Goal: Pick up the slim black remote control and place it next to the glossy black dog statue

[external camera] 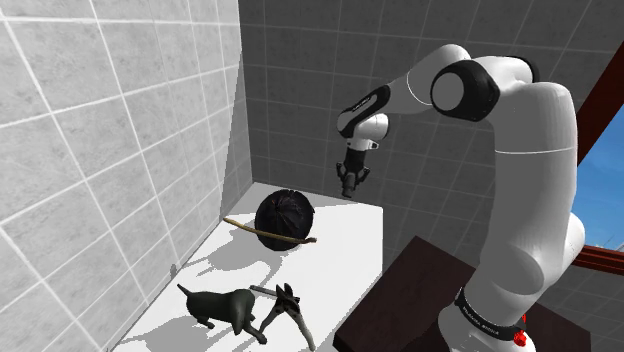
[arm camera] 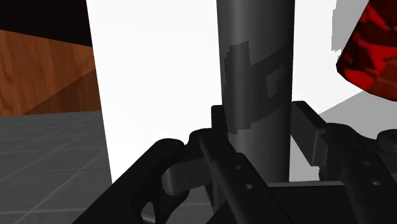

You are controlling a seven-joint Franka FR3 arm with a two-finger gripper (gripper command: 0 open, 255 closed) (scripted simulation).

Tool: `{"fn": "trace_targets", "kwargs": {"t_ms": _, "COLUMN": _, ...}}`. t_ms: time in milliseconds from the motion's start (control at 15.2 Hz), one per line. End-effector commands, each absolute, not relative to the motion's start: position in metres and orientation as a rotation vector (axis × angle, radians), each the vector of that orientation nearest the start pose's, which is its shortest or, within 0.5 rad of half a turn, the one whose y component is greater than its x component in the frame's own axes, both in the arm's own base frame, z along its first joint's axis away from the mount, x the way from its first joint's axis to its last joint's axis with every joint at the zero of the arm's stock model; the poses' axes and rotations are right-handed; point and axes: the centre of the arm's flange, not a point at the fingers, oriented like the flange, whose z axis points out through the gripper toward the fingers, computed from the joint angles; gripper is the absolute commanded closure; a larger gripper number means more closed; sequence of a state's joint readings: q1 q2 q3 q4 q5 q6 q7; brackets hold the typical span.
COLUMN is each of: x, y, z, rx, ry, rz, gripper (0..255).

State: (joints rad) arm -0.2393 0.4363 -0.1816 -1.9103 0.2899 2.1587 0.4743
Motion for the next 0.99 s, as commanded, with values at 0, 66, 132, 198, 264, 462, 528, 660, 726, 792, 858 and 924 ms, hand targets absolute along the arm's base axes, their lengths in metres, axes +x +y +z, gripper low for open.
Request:
{"fn": "trace_targets", "kwargs": {"t_ms": 0, "x": 0.562, "y": -0.234, "z": 0.268, "rx": -2.571, "ry": 1.520, "rz": 0.267, "gripper": 255}}
{"fn": "trace_targets", "kwargs": {"t_ms": 66, "x": 0.562, "y": -0.234, "z": 0.274, "rx": -2.571, "ry": 1.520, "rz": 0.267, "gripper": 255}}
{"fn": "trace_targets", "kwargs": {"t_ms": 132, "x": 0.562, "y": -0.234, "z": 0.279, "rx": -2.571, "ry": 1.520, "rz": 0.267, "gripper": 255}}
{"fn": "trace_targets", "kwargs": {"t_ms": 198, "x": 0.562, "y": -0.234, "z": 0.284, "rx": -2.571, "ry": 1.520, "rz": 0.267, "gripper": 255}}
{"fn": "trace_targets", "kwargs": {"t_ms": 264, "x": 0.562, "y": -0.234, "z": 0.290, "rx": -2.571, "ry": 1.520, "rz": 0.267, "gripper": 255}}
{"fn": "trace_targets", "kwargs": {"t_ms": 462, "x": 0.562, "y": -0.234, "z": 0.305, "rx": -2.571, "ry": 1.520, "rz": 0.267, "gripper": 255}}
{"fn": "trace_targets", "kwargs": {"t_ms": 528, "x": 0.562, "y": -0.234, "z": 0.311, "rx": -2.571, "ry": 1.520, "rz": 0.267, "gripper": 255}}
{"fn": "trace_targets", "kwargs": {"t_ms": 660, "x": 0.562, "y": -0.234, "z": 0.321, "rx": -2.571, "ry": 1.520, "rz": 0.267, "gripper": 255}}
{"fn": "trace_targets", "kwargs": {"t_ms": 726, "x": 0.562, "y": -0.234, "z": 0.327, "rx": -2.571, "ry": 1.520, "rz": 0.267, "gripper": 255}}
{"fn": "trace_targets", "kwargs": {"t_ms": 792, "x": 0.562, "y": -0.234, "z": 0.332, "rx": -2.571, "ry": 1.520, "rz": 0.267, "gripper": 255}}
{"fn": "trace_targets", "kwargs": {"t_ms": 858, "x": 0.562, "y": -0.234, "z": 0.337, "rx": -2.571, "ry": 1.520, "rz": 0.267, "gripper": 255}}
{"fn": "trace_targets", "kwargs": {"t_ms": 924, "x": 0.562, "y": -0.234, "z": 0.342, "rx": -2.571, "ry": 1.520, "rz": 0.267, "gripper": 255}}
